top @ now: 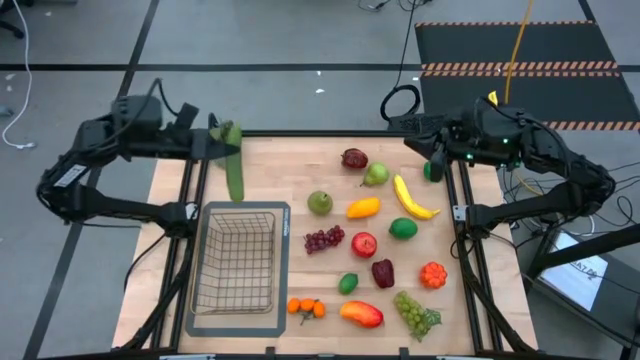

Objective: Build produce basket
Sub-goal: Put the green cucumber into the wire basket

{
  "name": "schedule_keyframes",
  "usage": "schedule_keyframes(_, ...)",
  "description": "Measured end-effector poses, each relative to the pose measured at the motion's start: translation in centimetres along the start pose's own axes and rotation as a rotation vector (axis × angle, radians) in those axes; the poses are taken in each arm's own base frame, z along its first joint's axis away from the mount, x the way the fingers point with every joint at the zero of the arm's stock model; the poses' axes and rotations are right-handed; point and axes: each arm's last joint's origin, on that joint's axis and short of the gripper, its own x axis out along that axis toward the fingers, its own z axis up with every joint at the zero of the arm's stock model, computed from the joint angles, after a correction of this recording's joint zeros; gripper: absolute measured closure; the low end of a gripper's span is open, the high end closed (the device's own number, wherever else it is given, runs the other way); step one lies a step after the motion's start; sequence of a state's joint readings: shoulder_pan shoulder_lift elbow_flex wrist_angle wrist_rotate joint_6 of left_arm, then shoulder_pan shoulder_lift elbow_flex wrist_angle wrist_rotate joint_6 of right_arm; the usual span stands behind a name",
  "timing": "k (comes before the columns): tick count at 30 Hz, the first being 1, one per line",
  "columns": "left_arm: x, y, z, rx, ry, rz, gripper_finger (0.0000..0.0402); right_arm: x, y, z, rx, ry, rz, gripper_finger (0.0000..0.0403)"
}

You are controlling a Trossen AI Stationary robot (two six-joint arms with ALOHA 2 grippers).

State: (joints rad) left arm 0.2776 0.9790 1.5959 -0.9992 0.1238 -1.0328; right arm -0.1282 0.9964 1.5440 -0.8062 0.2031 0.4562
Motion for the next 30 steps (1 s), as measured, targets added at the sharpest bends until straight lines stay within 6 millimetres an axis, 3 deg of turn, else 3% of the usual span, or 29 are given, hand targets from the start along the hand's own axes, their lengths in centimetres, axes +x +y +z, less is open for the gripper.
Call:
schedule_keyframes(12, -1.7, -0.4, -0.8, 0.184, 0.012, -0.080, 0.0261, 1.1, 1.6, -0.6, 0.153, 0.059, 0.077, 0.0403)
schedule_keyframes(18, -1.6, -0.4, -0.8, 0.201, 0.012, -0.078, 0.0261, 2.1, 2.1, -0.7, 0.154, 0.063, 0.086, 0.0403)
schedule_keyframes(30, -1.5, -0.4, -0.7, 0.455, -0.010, -0.068, 0.0261, 3.9, 2.9, 0.1, 0.113, -0.023, 0.097, 0.0403)
